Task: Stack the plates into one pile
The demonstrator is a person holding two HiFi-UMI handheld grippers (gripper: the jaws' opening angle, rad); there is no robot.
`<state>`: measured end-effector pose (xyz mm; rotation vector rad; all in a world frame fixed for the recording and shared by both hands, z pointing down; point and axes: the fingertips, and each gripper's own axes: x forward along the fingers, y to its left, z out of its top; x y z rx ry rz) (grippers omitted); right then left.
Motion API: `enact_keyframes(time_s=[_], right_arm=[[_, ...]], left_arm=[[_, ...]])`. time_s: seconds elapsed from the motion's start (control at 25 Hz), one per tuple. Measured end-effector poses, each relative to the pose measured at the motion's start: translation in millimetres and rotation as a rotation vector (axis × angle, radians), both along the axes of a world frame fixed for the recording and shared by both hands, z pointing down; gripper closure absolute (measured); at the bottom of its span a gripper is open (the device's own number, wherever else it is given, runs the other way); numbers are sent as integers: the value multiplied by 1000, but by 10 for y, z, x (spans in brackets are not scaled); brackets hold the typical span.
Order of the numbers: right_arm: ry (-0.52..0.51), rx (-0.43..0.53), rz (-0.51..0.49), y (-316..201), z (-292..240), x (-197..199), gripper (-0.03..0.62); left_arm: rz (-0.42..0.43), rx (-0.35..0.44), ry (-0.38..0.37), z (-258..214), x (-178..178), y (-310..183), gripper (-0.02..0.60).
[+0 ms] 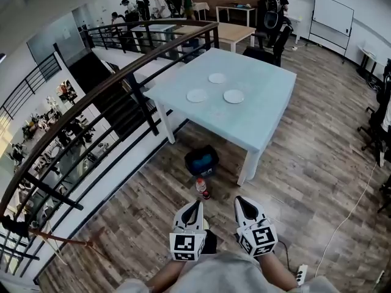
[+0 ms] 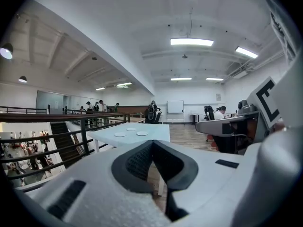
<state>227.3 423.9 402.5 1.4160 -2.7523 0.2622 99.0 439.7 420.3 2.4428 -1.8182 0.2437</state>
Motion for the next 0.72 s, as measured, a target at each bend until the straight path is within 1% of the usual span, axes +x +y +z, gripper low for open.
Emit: enact_keyframes(time_s=[0.2,0.32,0.52,0.64,0.72], right_arm=[[12,-9,-6,-504,-48,-99,568],[15,-23,-9,-752,-52,-193,568],[30,-39,-6,-1091,-23,-342,568],[20,-60,-14,-1242,5,-463,566],[29,-57,-18,-1362,1,-563,568]], left_arm=[[6,18,6,-143,-99,-449,563],[8,0,18,-112,-165,-667,563],[24,-6,-1,-137,-281,-1001,563],[30,-32,11,-78,-369,-1149,563],[42,-36,15,-90,-427,-1275,563]])
